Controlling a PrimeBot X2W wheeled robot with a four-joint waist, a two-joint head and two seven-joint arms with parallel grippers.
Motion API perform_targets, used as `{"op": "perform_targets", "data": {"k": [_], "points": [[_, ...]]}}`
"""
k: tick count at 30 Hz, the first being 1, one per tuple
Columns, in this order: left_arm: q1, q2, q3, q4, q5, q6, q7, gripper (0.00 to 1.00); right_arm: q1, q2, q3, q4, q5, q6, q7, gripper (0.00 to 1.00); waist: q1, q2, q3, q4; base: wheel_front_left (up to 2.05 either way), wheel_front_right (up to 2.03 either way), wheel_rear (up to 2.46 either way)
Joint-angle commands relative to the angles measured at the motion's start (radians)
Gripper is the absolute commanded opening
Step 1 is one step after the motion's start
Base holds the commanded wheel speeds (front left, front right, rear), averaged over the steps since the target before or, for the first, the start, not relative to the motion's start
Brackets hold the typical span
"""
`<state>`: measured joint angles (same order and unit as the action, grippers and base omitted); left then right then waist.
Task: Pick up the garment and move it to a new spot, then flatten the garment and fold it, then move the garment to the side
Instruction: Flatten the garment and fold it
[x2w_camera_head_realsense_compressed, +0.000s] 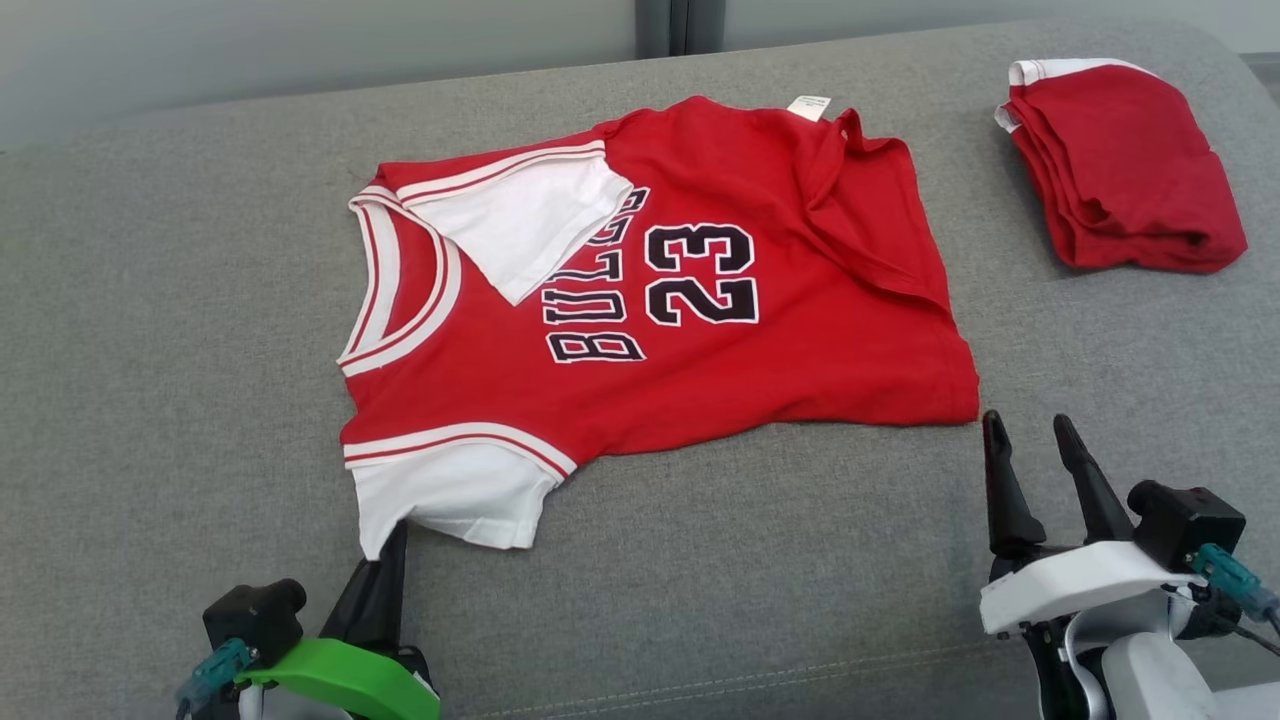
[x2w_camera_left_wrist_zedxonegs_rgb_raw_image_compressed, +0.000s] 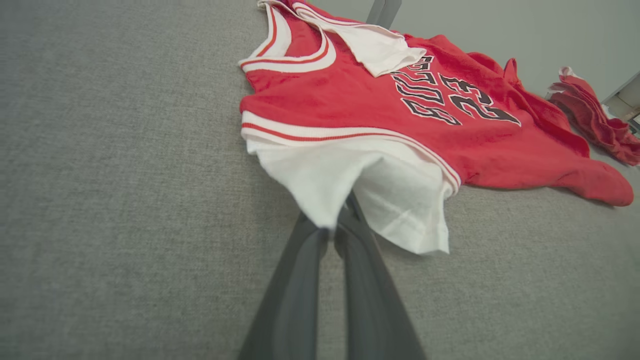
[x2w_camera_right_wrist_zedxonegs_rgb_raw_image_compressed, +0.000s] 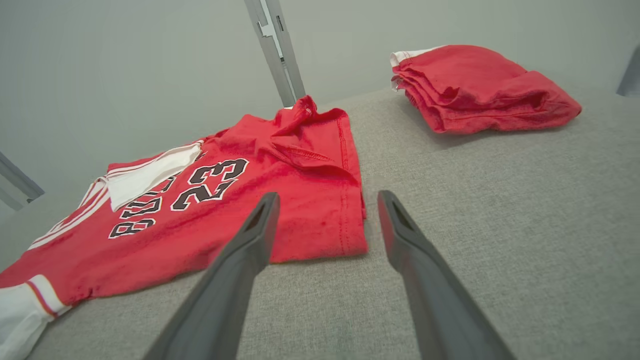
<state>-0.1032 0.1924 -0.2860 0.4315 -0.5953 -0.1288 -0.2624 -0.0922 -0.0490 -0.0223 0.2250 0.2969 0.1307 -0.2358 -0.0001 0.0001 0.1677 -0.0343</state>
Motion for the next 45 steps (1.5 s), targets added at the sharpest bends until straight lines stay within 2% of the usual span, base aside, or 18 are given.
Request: {"op": "perform_targets", "data": {"k": [1, 10, 14, 24, 25, 26, 28, 30, 37, 45], "points": [[0.019, 0.001, 0.009, -0.027, 0.013, -0.002, -0.002, 0.0, -0.026, -0.003, -0.017, 0.034, 0.011, 0.0, 0.001, 1.0, 0.0001, -0.0001, 0.006, 0.009, 0.0, 0.0, 0.0], [0.042, -0.002, 0.004, -0.111, 0.042, 0.003, -0.003, 0.0, -0.169, -0.003, -0.056, 0.301, 0.15, 0.0, 0.021, 1.0, 0.0001, -0.0001, 0.028, 0.049, 0.0, 0.0, 0.0], [0.035, -0.004, -0.002, -0.123, 0.047, 0.005, -0.003, 0.0, -0.227, -0.005, -0.055, 0.383, 0.185, 0.0, 0.027, 1.0, 0.0001, -0.0001, 0.037, 0.057, 0.0, 0.0, 0.0], [0.028, 0.001, -0.023, -0.133, 0.053, 0.008, -0.001, 0.0, -0.334, -0.029, 0.011, 0.587, 0.253, 0.0, 0.056, 1.0, 0.0001, -0.0001, 0.046, 0.08, 0.0, 0.0, 0.0], [0.03, 0.001, -0.022, -0.137, 0.053, 0.008, -0.001, 0.0, -0.336, -0.032, 0.019, 0.594, 0.259, 0.0, 0.052, 0.67, 0.0001, -0.0001, 0.044, 0.081, 0.0, 0.0, 0.0], [0.032, 0.002, -0.02, -0.139, 0.051, 0.009, -0.001, 0.0, -0.337, -0.033, 0.03, 0.601, 0.266, 0.0, 0.048, 0.46, 0.0001, -0.0001, 0.042, 0.081, 0.0, 0.0, 0.0], [0.036, 0.002, -0.015, -0.146, 0.046, 0.009, -0.001, 0.0, -0.342, -0.036, 0.051, 0.609, 0.287, 0.0, 0.045, 0.28, 0.0001, -0.0001, 0.038, 0.079, 0.0, 0.0, 0.0], [0.04, 0.004, -0.01, -0.154, 0.041, 0.009, -0.001, 0.0, -0.347, -0.042, 0.068, 0.61, 0.307, 0.0, 0.039, 0.0, 0.0001, -0.0001, 0.032, 0.077, 0.0, 0.0, 0.0], [0.049, -0.004, 0.021, -0.206, 0.006, 0.006, -0.002, 0.0, -0.364, -0.069, 0.111, 0.558, 0.422, 0.0, 0.012, 0.0, 0.0001, -0.0001, 0.012, 0.066, 0.0, 0.0, 0.0], [0.03, -0.001, 0.067, -0.311, -0.087, -0.002, -0.003, 0.0, -0.358, -0.128, 0.174, 0.396, 0.583, 0.0, 0.021, 0.0, 0.0001, -0.0001, -0.025, 0.045, 0.0, 0.0, 0.0]]}}
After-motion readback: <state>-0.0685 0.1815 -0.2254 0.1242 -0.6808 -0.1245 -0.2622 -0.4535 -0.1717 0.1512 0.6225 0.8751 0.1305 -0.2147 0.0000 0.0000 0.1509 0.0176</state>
